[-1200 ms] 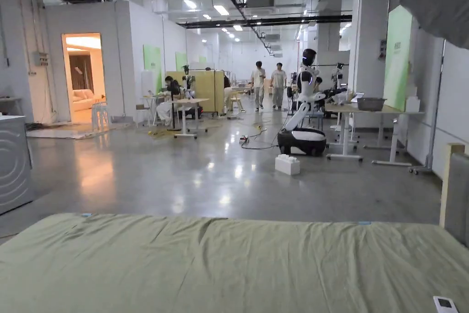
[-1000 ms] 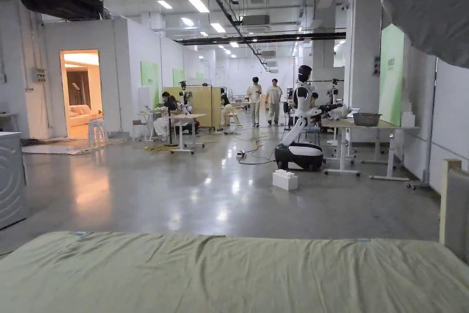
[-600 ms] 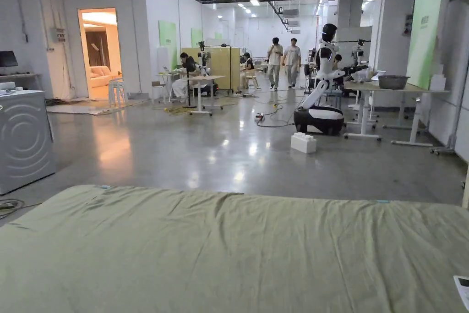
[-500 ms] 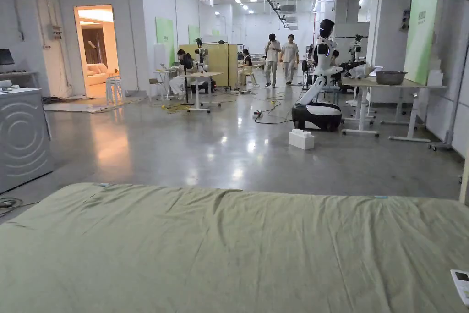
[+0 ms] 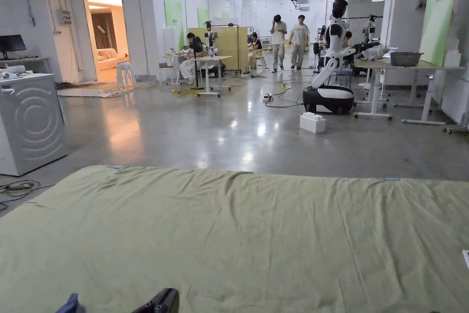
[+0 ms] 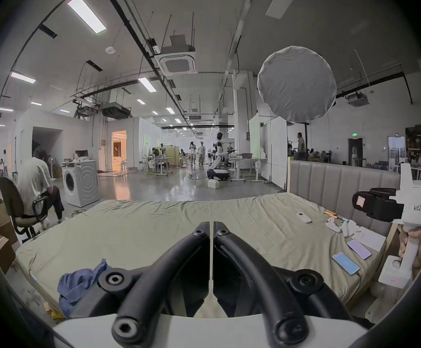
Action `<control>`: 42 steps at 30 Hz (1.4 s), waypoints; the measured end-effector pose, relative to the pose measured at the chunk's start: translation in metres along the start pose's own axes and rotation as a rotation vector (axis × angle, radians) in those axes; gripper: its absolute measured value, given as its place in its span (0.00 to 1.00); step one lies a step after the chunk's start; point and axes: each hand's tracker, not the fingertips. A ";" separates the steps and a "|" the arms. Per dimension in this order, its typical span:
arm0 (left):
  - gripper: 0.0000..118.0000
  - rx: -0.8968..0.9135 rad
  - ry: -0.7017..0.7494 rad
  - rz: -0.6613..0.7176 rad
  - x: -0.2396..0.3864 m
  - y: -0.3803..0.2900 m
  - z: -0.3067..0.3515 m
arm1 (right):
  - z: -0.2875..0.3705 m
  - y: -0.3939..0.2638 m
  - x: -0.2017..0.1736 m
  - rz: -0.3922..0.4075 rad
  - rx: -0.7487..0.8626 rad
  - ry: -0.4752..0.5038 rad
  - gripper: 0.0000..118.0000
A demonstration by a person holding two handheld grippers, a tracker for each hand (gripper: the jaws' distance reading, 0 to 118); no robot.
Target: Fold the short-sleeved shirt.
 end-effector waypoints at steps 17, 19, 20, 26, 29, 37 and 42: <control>0.21 -0.064 0.174 0.069 -0.075 0.001 0.017 | 0.007 -0.016 -0.004 0.021 -0.012 0.054 0.01; 0.37 -0.111 0.221 0.037 -0.092 -0.002 0.021 | 0.006 -0.025 -0.003 -0.015 -0.039 0.063 0.01; 0.40 -0.129 0.247 0.023 -0.102 -0.004 0.023 | 0.005 -0.031 -0.002 -0.052 -0.065 0.070 0.01; 0.52 -0.255 0.325 0.163 -0.151 -0.042 0.011 | -0.006 -0.047 0.002 -0.095 -0.129 0.070 0.01; 0.75 -0.375 0.333 0.178 -0.171 -0.072 -0.019 | -0.012 -0.050 0.003 -0.105 -0.160 0.058 0.01; 0.92 -0.662 0.302 0.192 -0.217 -0.175 -0.129 | -0.033 -0.064 0.005 -0.102 -0.258 0.030 0.01; 0.91 -0.815 0.322 0.121 -0.240 -0.234 -0.179 | -0.046 -0.076 0.007 -0.089 -0.341 -0.006 0.01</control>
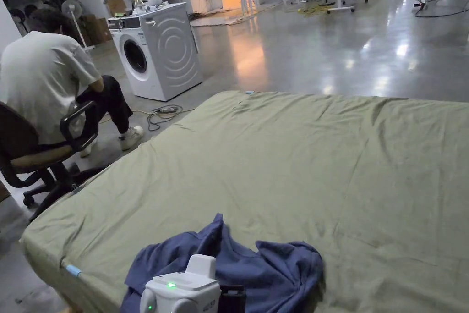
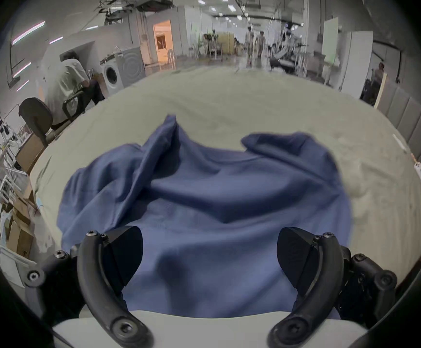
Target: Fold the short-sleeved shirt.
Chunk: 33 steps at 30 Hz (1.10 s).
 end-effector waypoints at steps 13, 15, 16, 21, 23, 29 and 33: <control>0.72 -0.042 0.001 0.042 -0.003 -0.001 -0.026 | -0.021 -0.024 -0.009 0.024 -0.137 0.005 0.01; 0.52 -0.046 -0.019 0.004 0.003 0.002 -0.019 | -0.016 -0.025 -0.013 0.023 -0.136 0.017 0.01; 0.41 -0.049 -0.032 -0.016 0.004 0.003 -0.018 | -0.013 -0.025 -0.014 0.025 -0.132 0.025 0.01; 0.03 -0.076 -0.013 0.102 -0.006 0.006 -0.024 | 0.011 -0.024 -0.014 0.065 -0.123 0.069 0.01; 0.03 -0.069 -0.043 0.245 -0.015 0.010 -0.020 | 0.024 -0.024 -0.009 0.077 -0.107 0.083 0.01; 0.03 0.085 -0.164 0.512 -0.055 0.037 0.026 | 0.046 -0.031 0.007 0.065 -0.090 0.074 0.01; 0.03 0.197 -0.172 0.541 -0.059 0.085 0.064 | 0.058 -0.037 0.019 -0.009 -0.080 0.057 0.01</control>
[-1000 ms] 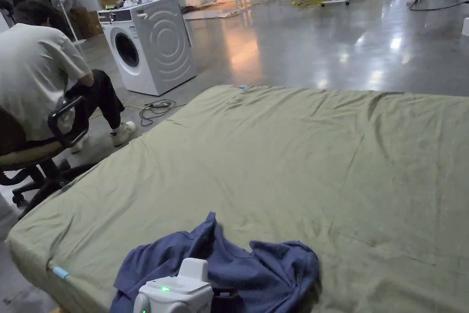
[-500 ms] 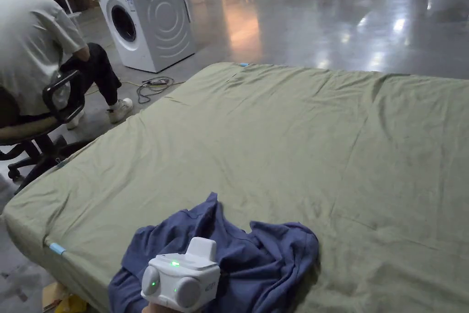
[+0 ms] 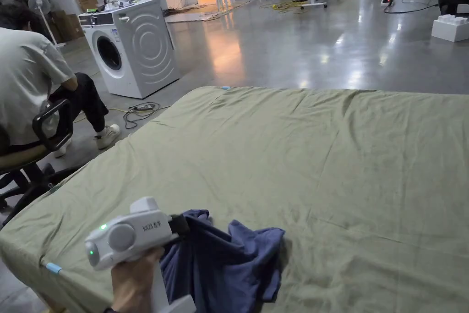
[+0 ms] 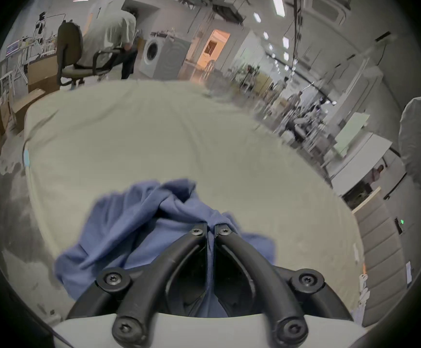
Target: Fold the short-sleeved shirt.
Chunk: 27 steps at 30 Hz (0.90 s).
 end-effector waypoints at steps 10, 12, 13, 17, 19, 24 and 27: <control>0.03 0.126 -0.311 -0.386 0.209 0.030 0.010 | 0.033 -0.017 0.019 -0.117 0.023 -0.126 0.01; 0.03 0.097 -0.403 -0.399 0.254 0.013 -0.001 | 0.036 -0.019 0.022 -0.137 0.021 -0.150 0.01; 0.03 0.079 -0.447 -0.410 0.279 0.001 -0.009 | 0.037 -0.020 0.025 -0.145 0.018 -0.158 0.01; 0.03 -0.094 -0.601 -0.500 0.362 -0.098 -0.030 | 0.039 -0.024 0.037 -0.189 0.021 -0.199 0.01; 0.03 -0.199 -0.672 -0.573 0.390 -0.162 -0.034 | 0.039 -0.025 0.041 -0.202 0.018 -0.218 0.01; 0.03 -0.501 -0.800 -0.629 0.426 -0.305 -0.023 | 0.039 -0.033 0.050 -0.191 0.002 -0.239 0.01; 0.03 -0.545 -0.817 -0.669 0.427 -0.364 -0.012 | 0.037 -0.037 0.055 -0.200 -0.007 -0.251 0.01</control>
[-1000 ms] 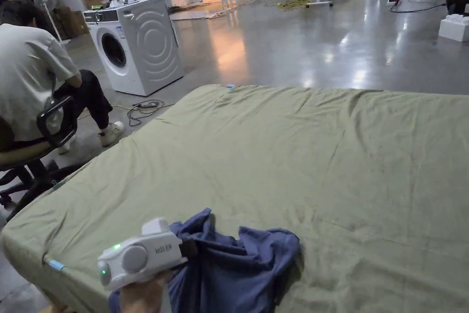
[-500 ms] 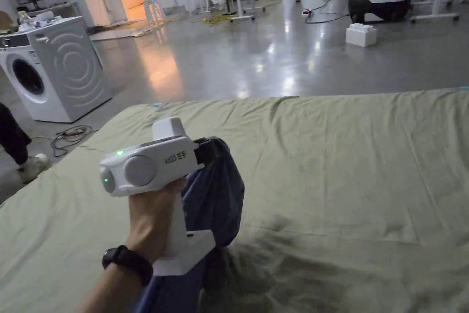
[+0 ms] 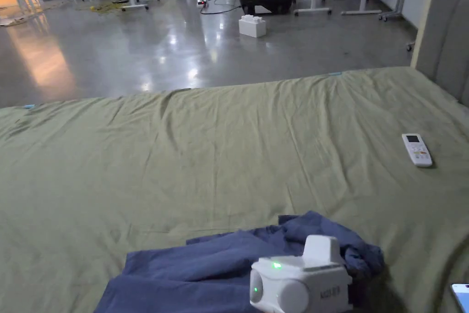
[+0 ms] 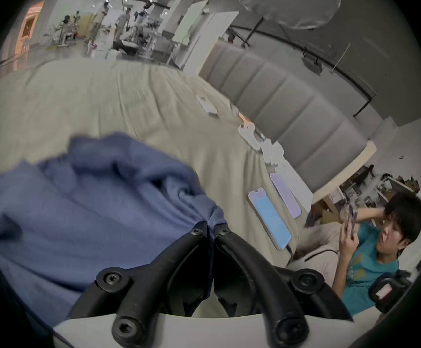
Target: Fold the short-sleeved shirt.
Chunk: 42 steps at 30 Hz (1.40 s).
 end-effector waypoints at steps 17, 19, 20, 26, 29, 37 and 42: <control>0.79 0.314 0.252 -0.170 -0.012 -0.009 0.229 | -0.013 0.059 -0.058 0.180 0.183 0.220 0.01; 0.79 0.427 0.354 -0.191 -0.002 -0.018 0.287 | -0.007 0.071 -0.070 0.208 0.232 0.252 0.01; 0.79 0.465 0.378 -0.198 0.002 -0.023 0.308 | -0.004 0.075 -0.075 0.217 0.250 0.264 0.01; 0.57 0.640 0.548 -0.165 0.005 -0.085 0.394 | 0.016 0.083 -0.085 0.220 0.296 0.304 0.01; 0.17 0.664 0.689 -0.181 0.014 -0.111 0.412 | 0.022 0.082 -0.085 0.237 0.302 0.299 0.01; 0.00 0.642 0.766 -0.159 0.039 -0.145 0.424 | 0.028 0.077 -0.077 0.252 0.293 0.273 0.01; 0.00 0.634 0.797 -0.196 0.050 -0.147 0.426 | 0.031 0.073 -0.077 0.252 0.284 0.239 0.01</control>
